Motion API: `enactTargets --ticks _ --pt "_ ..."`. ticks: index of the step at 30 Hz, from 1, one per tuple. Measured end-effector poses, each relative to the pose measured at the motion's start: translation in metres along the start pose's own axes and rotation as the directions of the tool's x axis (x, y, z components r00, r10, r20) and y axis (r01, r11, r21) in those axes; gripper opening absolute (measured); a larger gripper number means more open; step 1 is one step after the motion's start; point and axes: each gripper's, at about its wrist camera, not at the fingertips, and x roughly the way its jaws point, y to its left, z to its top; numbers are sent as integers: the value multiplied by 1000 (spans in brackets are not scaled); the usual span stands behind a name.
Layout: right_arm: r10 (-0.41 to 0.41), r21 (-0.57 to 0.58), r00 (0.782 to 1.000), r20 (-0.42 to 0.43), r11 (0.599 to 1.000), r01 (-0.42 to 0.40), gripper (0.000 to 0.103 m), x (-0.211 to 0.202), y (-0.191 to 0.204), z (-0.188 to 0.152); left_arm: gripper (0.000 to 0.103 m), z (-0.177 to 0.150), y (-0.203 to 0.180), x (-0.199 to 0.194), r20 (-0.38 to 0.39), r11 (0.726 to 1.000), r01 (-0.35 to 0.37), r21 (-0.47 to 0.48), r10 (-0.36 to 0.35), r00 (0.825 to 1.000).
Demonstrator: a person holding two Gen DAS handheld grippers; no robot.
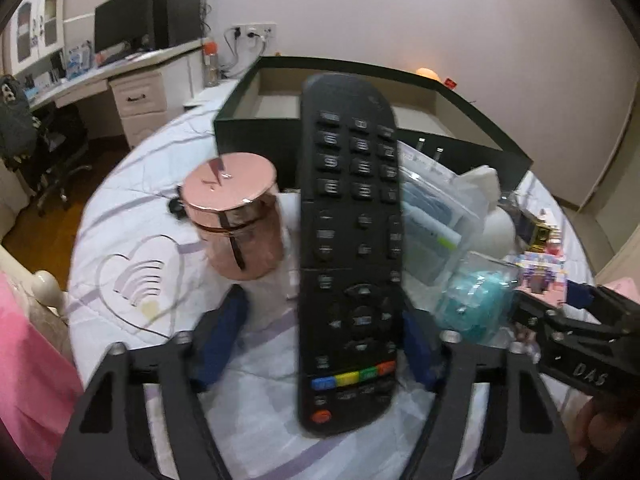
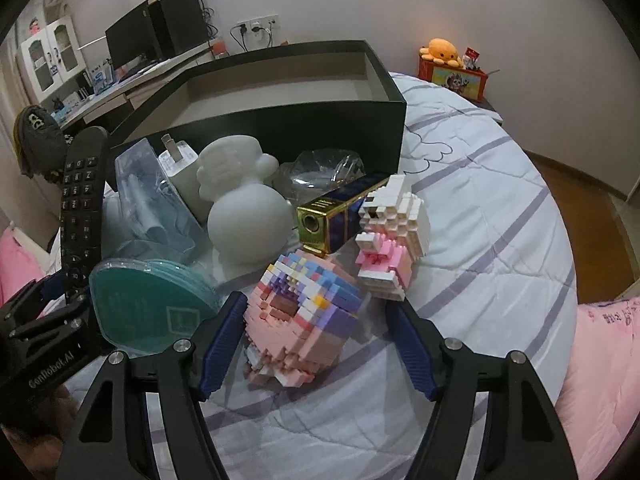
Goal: Organize rigid objects
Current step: 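Close the left tool on the black remote while the right tool grasps the pink block donut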
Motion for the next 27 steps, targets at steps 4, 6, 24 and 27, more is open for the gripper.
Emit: enactTargets --ticks 4,6,24,27 --pt "25 -5 1000 14 1000 -25 51 -7 -1 -4 44 -2 -4 -2 -6 1000 3 7 -3 1000" --pt "38 -9 999 9 999 -38 51 -8 -2 -6 33 -3 0 -4 -8 1000 7 -4 -7 1000" --pt "150 13 987 49 988 -151 50 -42 -8 -15 11 -9 11 -42 32 1000 8 -20 -8 999" --pt "159 8 985 62 987 -160 50 -48 -7 -14 11 -6 11 -51 51 1000 10 -15 -9 999"
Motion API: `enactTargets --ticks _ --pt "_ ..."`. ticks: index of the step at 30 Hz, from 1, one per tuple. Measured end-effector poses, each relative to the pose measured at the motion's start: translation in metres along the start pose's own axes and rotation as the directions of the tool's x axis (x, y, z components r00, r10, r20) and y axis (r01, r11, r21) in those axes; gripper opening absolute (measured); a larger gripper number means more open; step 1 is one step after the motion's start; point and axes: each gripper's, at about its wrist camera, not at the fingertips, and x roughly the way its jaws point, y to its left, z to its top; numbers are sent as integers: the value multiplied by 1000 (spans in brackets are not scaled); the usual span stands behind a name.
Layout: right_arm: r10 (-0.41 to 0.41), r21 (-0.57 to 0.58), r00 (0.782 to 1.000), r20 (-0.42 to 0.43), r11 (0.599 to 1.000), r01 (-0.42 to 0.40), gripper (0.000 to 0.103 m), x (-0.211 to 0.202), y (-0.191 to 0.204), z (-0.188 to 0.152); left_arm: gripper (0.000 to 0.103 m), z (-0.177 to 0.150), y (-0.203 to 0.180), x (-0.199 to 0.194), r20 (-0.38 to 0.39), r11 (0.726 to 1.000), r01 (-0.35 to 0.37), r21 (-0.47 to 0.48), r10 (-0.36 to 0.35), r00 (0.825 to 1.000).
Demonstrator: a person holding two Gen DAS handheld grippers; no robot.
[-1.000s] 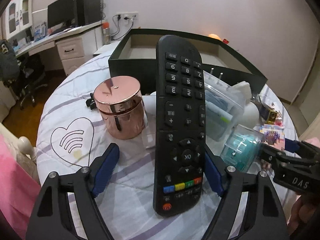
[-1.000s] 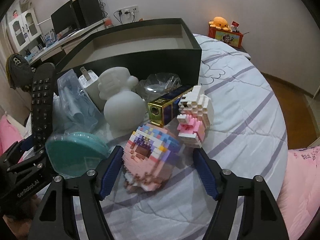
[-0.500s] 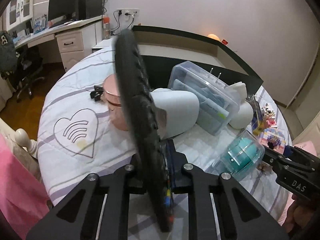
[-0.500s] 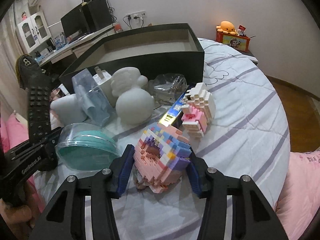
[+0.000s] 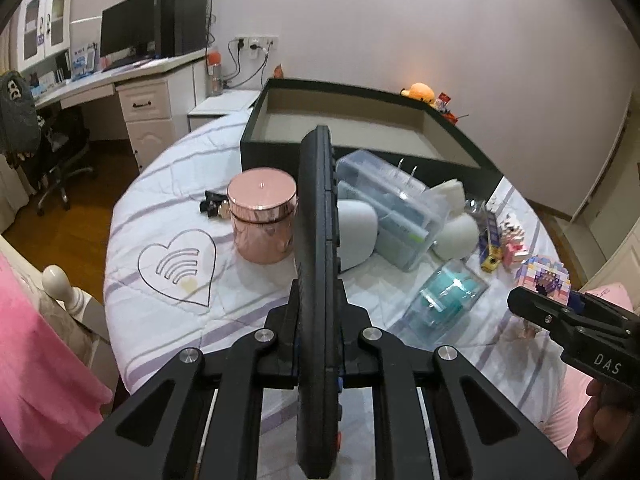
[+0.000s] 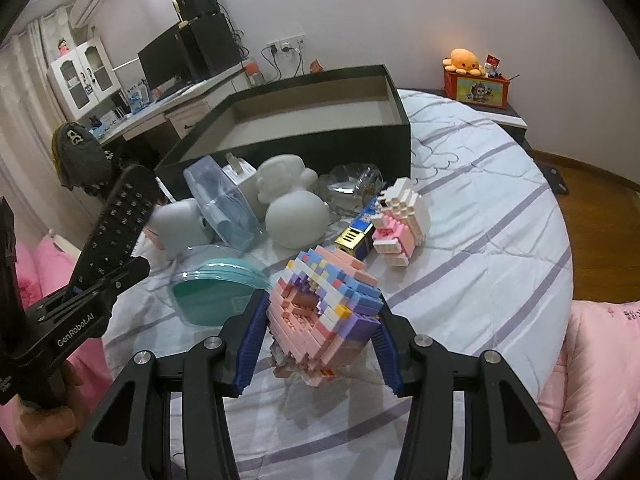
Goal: Organize rigid objects
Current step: 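Close the left tool on the black remote while the right tool grasps the pink block donut, then carry the remote into the black box and open the left tool while the right releases the donut there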
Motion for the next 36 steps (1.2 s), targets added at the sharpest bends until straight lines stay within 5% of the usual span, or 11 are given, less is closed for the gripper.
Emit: enactTargets --ticks 12,23,36 --pt "36 -17 998 44 999 -35 50 -21 11 11 11 14 4 -36 75 1000 11 -6 -11 997" --pt "70 -128 985 160 991 -49 50 -37 35 92 11 89 -11 -51 178 999 -8 37 1 984" --pt "41 -107 989 142 994 -26 50 51 20 189 12 169 -17 42 151 999 1 33 -6 988"
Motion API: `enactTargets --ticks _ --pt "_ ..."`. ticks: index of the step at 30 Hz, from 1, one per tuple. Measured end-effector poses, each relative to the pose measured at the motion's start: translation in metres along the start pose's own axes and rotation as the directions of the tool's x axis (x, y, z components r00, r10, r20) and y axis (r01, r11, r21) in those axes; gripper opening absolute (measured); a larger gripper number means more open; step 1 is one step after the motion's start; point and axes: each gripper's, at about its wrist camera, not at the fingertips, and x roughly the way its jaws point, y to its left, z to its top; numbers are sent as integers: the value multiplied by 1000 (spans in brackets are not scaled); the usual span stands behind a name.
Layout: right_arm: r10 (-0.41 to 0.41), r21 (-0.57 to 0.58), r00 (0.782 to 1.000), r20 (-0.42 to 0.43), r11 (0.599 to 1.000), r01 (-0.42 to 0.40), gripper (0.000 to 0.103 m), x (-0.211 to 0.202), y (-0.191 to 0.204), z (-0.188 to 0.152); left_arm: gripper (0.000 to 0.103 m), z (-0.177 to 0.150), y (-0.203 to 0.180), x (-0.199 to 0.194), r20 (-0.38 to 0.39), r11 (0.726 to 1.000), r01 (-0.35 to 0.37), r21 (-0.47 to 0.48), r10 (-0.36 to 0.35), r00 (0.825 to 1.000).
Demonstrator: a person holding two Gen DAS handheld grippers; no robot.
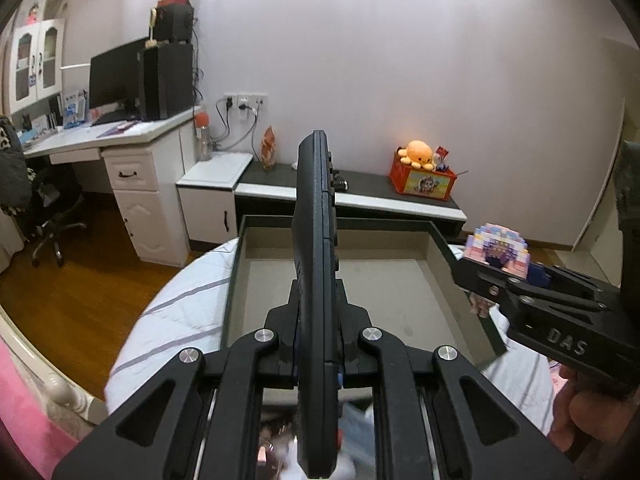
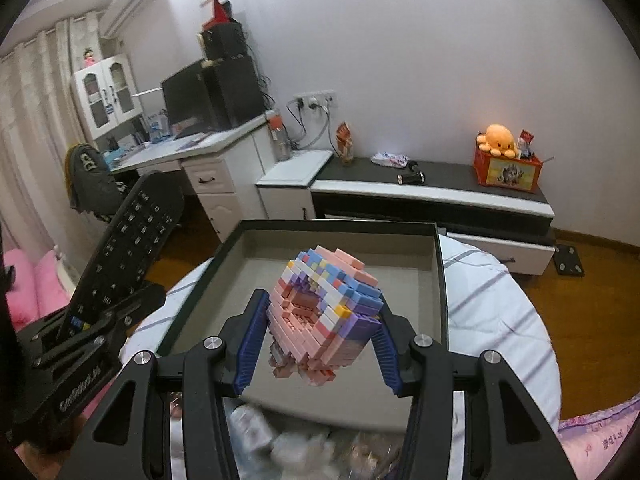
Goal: Organize rigid objects
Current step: 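Carry the remote into the black box and open the left tool while the right releases the donut there, then lift both open tools out of the black box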
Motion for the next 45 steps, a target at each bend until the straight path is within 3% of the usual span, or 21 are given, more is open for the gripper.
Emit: enactTargets --ticks 9,14,15,16,17,18,19,24,25,27,31,36,42,45 --pt "-8 54 989 -145 998 16 51 85 -29 1 12 -10 1 90 -173 1000 12 -18 -15 985" --pt "-20 55 976 -218 998 33 51 103 -36 -6 16 -10 -3 100 -208 1000 -10 -1 10 978" --pt "-20 54 973 -231 998 33 52 106 -38 -7 26 -9 -4 99 -202 1000 -20 8 21 979" --pt "-21 49 969 -247 998 35 52 109 -38 -8 48 -8 -6 97 -198 999 -31 18 34 980" --pt "-23 45 965 -260 998 35 52 110 -37 -9 62 -7 -5 95 -194 999 -41 22 44 980" --pt "-21 42 963 -268 999 34 52 111 -38 -10 84 -7 -5 92 -183 998 -52 23 55 982" --pt "-17 41 962 -272 999 29 54 111 -38 -12 92 -6 -5 87 -160 998 -64 23 67 985" --pt "46 48 963 -264 998 -34 84 105 -32 -14 102 -2 -2 60 -94 995 -101 21 102 990" --pt "57 51 965 -257 998 -45 85 101 -30 -15 103 -1 -1 54 -82 994 -110 20 111 990" --pt "52 47 972 -228 998 -42 103 91 -27 -15 103 0 2 37 -51 991 -135 20 136 989" --pt "76 76 991 -108 995 -68 103 50 -28 -15 103 -3 6 -11 37 979 -201 -8 202 979" --pt "66 69 998 18 995 -67 103 -13 -27 -21 103 -18 2 -64 103 954 -299 -15 299 949" --pt "16 42 992 123 999 -21 103 -95 -19 -44 103 -48 -10 -121 180 956 -291 -35 292 939" --pt "-23 26 987 158 999 19 103 -127 -12 -56 103 -59 -12 -141 183 957 -285 -47 288 940"
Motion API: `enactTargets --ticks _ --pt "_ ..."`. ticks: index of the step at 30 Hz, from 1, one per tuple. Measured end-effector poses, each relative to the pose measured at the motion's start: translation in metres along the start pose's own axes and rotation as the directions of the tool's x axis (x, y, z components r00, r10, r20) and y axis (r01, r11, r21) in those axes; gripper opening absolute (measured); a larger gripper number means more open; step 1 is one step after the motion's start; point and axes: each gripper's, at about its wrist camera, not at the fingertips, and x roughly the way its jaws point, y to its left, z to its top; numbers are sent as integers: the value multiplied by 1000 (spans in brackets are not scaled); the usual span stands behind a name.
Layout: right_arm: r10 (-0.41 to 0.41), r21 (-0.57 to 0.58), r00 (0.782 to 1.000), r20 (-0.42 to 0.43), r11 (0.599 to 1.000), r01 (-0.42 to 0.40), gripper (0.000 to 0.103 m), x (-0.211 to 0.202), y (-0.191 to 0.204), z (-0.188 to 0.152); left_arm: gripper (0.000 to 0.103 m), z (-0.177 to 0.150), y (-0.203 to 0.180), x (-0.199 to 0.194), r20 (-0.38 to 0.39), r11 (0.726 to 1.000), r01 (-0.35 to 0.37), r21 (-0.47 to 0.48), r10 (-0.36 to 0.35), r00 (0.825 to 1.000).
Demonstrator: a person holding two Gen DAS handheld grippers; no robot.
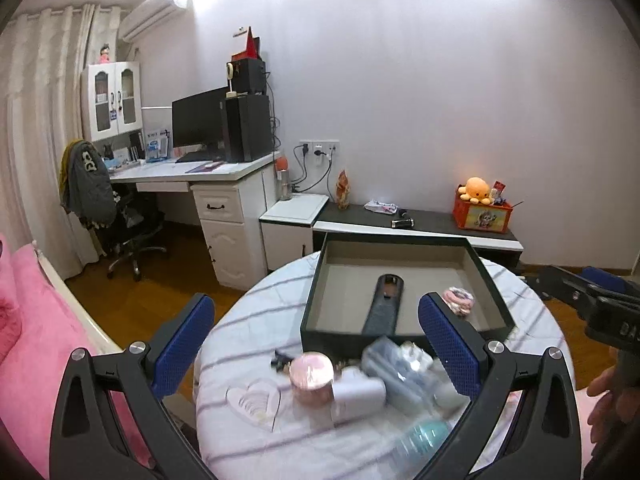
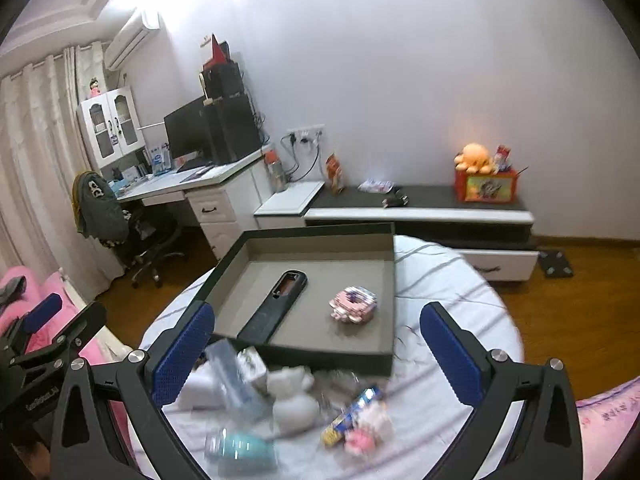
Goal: Organize rigid objects
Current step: 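Lift both open tools out of the black box, then move the left tool to the rose-gold jar while the right tool approaches the white-pink block figure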
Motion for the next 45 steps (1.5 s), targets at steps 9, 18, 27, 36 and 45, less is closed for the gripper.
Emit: enactTargets --ticks 9,18,27,36,45 --pt "-155 55 984 90 987 150 103 -85 27 -43 103 -22 18 -51 22 997 48 65 -50 999" --pt "-231 5 968 94 973 232 103 -115 49 -59 103 -47 37 -60 -20 993 122 7 -122 992" --pt "-210 -24 976 57 977 212 103 -98 58 -63 103 -52 42 -49 -42 993 114 -5 -114 993" --pt "-218 -17 976 -9 976 218 103 -72 47 -67 103 -62 39 -19 -115 994 110 0 -110 987" --pt "-229 14 964 -138 972 233 103 -28 19 -84 103 -86 27 22 -231 992 125 13 -119 966"
